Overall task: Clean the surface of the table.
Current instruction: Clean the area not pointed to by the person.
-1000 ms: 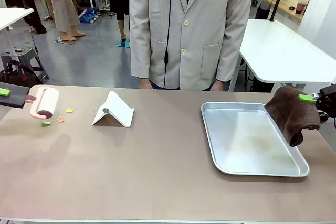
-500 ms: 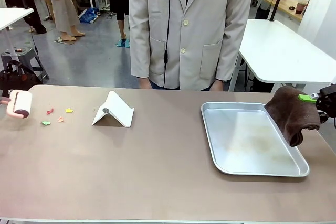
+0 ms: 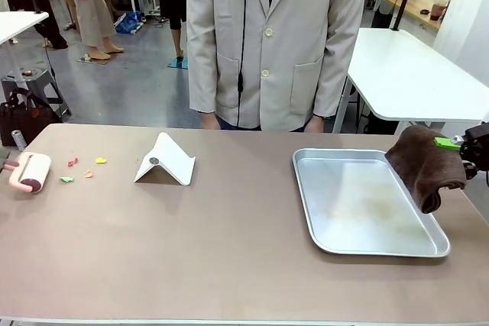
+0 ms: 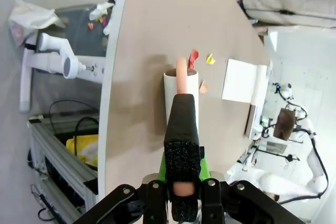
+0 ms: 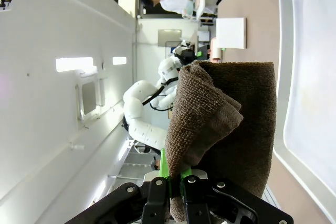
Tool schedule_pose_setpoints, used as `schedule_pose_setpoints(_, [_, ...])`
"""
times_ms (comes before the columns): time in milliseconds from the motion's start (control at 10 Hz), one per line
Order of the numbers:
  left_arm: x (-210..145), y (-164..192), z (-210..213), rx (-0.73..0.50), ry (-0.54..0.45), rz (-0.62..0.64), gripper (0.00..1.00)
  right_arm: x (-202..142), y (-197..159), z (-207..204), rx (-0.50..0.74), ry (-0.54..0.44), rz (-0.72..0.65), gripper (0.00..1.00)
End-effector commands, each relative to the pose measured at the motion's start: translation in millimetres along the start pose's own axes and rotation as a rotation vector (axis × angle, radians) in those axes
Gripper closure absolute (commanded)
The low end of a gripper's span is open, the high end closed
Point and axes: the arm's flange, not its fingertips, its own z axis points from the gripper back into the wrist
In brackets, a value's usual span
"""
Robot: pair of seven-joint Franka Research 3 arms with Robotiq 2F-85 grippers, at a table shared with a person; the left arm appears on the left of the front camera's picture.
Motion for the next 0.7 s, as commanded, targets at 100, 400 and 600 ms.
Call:
schedule_pose_setpoints(100, [3.7, -6.3, -1.6, 0.009, 0.06, -0.014, 0.96, 2.3, 4.2, -0.2, 0.016, -0.014, 0.014, 1.0])
schedule_pose_setpoints(400, [7.4, -5.0, -16.1, 0.061, 0.048, -0.001, 0.96, 2.3, 4.2, -0.2, 0.016, -0.014, 0.014, 1.0])
schedule_pose_setpoints(600, [8.6, -6.7, -17.4, 0.051, 0.015, -0.019, 0.96, 2.3, 4.2, -0.2, 0.016, -0.014, 0.014, 1.0])
